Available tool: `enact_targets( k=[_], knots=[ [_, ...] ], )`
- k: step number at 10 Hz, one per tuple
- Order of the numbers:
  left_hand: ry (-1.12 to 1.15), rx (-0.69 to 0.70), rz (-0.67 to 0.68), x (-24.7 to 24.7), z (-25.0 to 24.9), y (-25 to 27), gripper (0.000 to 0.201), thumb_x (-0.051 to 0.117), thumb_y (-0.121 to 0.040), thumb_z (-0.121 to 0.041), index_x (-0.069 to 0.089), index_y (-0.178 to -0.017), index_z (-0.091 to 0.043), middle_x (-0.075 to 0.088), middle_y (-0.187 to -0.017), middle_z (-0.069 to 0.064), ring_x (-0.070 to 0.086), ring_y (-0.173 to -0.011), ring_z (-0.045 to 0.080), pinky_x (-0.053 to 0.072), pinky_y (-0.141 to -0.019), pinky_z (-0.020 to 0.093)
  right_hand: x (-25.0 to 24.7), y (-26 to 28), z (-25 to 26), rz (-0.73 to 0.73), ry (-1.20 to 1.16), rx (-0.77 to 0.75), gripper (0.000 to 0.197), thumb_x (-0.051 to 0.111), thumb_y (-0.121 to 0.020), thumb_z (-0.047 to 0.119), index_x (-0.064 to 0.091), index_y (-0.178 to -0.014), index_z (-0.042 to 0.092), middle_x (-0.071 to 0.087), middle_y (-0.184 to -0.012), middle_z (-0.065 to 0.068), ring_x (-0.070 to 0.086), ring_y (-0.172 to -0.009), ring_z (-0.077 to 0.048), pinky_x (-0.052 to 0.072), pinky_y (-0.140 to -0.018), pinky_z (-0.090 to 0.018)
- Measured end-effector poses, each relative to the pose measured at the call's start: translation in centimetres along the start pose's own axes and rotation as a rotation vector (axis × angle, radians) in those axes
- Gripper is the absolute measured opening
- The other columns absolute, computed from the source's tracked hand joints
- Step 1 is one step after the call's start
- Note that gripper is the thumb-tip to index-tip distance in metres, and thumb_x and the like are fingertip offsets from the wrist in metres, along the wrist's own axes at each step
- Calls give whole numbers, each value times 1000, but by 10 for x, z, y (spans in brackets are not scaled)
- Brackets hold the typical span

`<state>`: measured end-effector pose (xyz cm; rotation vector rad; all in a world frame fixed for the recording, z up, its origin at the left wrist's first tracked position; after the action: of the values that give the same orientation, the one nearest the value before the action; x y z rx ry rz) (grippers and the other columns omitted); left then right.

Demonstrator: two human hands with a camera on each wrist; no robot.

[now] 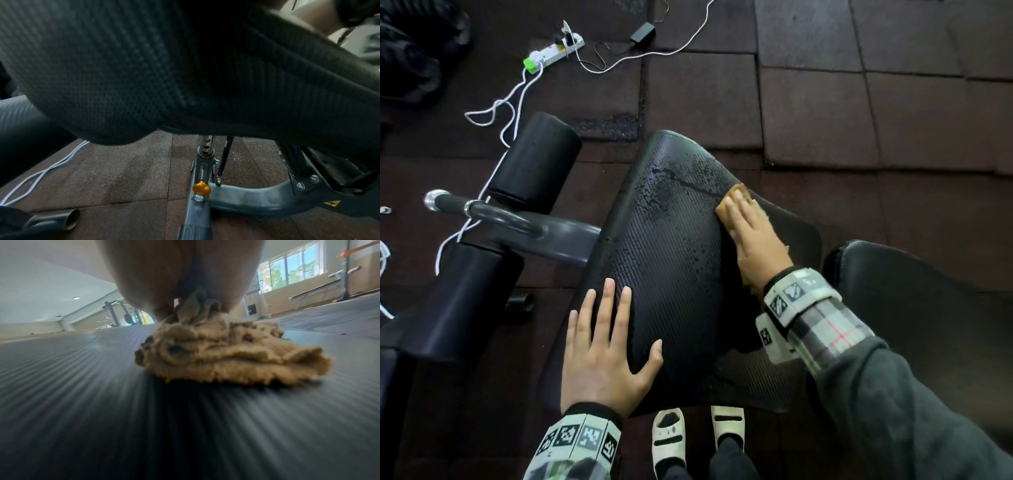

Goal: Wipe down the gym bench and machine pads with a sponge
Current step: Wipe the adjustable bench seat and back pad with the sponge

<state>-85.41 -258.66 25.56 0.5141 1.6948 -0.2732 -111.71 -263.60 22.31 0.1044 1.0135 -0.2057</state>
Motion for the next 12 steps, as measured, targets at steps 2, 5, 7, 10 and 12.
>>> enact_targets(
  k=[2, 5, 7, 10, 12],
  knots=[
    [4, 5, -14, -1, 0, -1, 84, 43, -82, -59, 31, -150, -11, 21, -160, 7, 20, -146, 31, 18, -118, 50, -1, 79, -9, 26, 17, -135, 64, 47, -84, -1, 28, -144, 15, 28, -151, -6, 26, -138, -36, 26, -111, -52],
    [2, 14, -26, 0, 1, 0, 83, 44, -82, -58, 31, -150, -11, 21, -160, 7, 19, -147, 31, 21, -116, 53, -18, -6, -33, -54, 5, 66, 54, 43, -82, 1, 42, -136, -1, 36, -145, -21, 33, -135, -38, 18, -115, -44],
    [5, 14, -41, -2, 0, 0, 83, 44, -82, -57, 33, -149, -10, 22, -159, 8, 21, -146, 32, 21, -117, 53, 2, 24, 26, -8, -54, -125, 55, 47, -84, 0, 40, -139, 6, 34, -148, -13, 29, -135, -43, 26, -108, -58],
    [0, 20, -40, -2, 0, 0, 83, 44, -82, -58, 32, -150, -10, 21, -160, 7, 20, -146, 31, 18, -118, 51, -3, 108, -43, 48, 4, 43, 62, 33, -88, 14, 21, -148, 25, 25, -154, -2, 22, -141, -32, 27, -109, -57],
    [-5, 12, -31, -1, 0, 0, 83, 43, -82, -58, 32, -150, -11, 21, -160, 7, 20, -146, 31, 18, -118, 51, 3, 57, -4, 14, -1, 44, 55, 40, -85, 5, 38, -140, 5, 34, -147, -14, 28, -135, -45, 29, -106, -60]
  ],
)
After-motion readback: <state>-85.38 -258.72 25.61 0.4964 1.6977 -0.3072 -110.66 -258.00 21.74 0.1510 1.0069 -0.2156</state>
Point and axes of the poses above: each hand's wrist, its own y-axis away from the middle knuckle, its own x-axis out of the palm, z = x × y, the point moved 10 cm from there along -y, towards the middle knuckle
